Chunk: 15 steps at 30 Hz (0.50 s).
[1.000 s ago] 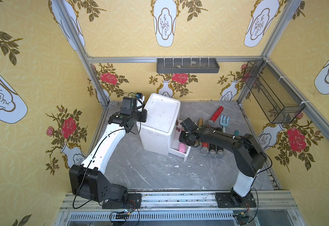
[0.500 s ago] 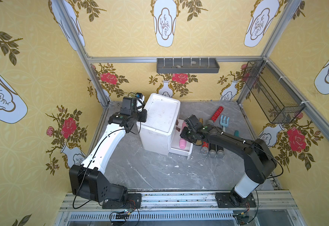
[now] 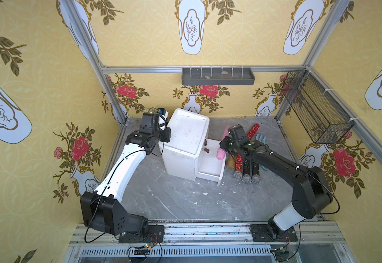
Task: Take the microphone out of the drawer
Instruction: Place the microphone at the center of the board.
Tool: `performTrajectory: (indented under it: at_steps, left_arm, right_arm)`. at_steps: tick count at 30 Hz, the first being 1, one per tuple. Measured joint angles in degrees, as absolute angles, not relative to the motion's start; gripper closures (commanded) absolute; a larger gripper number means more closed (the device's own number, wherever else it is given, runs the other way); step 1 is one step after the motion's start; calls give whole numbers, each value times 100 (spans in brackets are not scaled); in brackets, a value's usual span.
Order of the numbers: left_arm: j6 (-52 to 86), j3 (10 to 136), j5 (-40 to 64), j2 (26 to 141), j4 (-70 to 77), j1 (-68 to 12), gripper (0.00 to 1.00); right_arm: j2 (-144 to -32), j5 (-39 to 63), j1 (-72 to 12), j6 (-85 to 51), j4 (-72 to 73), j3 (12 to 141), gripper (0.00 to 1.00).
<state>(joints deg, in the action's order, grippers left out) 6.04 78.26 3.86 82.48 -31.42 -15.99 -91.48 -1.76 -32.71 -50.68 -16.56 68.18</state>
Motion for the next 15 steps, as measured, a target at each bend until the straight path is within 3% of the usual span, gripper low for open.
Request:
performTrajectory:
  at_steps: [15]
  left_arm:
    - [604,7824,384,8265,-3155,-1601,100]
  right_arm:
    - [-10119,193,-1474,-4512,-1431,7590,78]
